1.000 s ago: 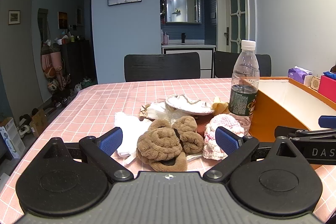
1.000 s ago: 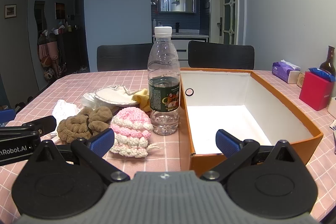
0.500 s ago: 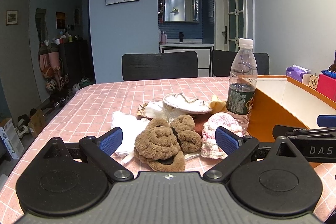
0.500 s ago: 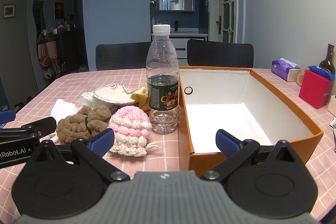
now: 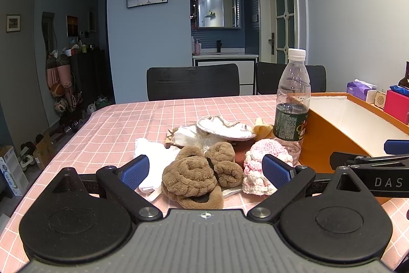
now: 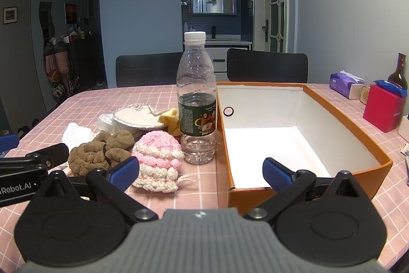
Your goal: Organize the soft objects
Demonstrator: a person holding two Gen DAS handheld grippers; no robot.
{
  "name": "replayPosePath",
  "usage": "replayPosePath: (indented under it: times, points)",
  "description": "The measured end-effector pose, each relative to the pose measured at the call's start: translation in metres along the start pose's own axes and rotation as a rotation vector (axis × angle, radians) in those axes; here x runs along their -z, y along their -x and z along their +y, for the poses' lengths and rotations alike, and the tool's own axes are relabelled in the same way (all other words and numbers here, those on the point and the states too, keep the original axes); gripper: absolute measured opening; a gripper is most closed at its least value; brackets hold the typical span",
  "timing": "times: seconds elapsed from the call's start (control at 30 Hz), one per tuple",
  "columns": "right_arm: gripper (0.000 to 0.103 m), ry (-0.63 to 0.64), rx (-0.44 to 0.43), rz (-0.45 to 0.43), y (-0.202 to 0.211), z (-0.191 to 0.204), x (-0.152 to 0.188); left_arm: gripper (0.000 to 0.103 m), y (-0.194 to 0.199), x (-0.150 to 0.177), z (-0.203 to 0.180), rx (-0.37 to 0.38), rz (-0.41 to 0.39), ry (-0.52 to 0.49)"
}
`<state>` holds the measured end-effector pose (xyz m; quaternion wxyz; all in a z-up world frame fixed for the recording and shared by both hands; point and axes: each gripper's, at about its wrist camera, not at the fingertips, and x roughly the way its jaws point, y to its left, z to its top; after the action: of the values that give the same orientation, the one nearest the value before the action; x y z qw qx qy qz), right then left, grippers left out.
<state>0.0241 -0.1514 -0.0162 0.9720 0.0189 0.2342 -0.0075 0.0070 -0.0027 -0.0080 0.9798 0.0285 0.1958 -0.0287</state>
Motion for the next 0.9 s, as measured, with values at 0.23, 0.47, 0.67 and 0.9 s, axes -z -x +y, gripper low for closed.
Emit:
replayPosePath:
  times: [0.23,0.47,0.67,0.9]
  points:
    - [0.100,0.001,0.000,0.000,0.000,0.000,0.000,0.103,0.000,0.000,0.000,0.001,0.000,0.000]
    - [0.100,0.001,-0.002,-0.001,0.000,0.001,-0.001,0.103,0.001,-0.001,0.000,0.003,0.003,0.002]
    - [0.100,0.006,-0.072,-0.029,0.002,0.006,-0.003,0.103,-0.001,-0.001,0.012,0.039,0.018,-0.003]
    - [0.084,0.111,-0.140,-0.051,-0.013,0.034,-0.008,0.091,-0.021,0.001,0.032,0.080,0.050,-0.059]
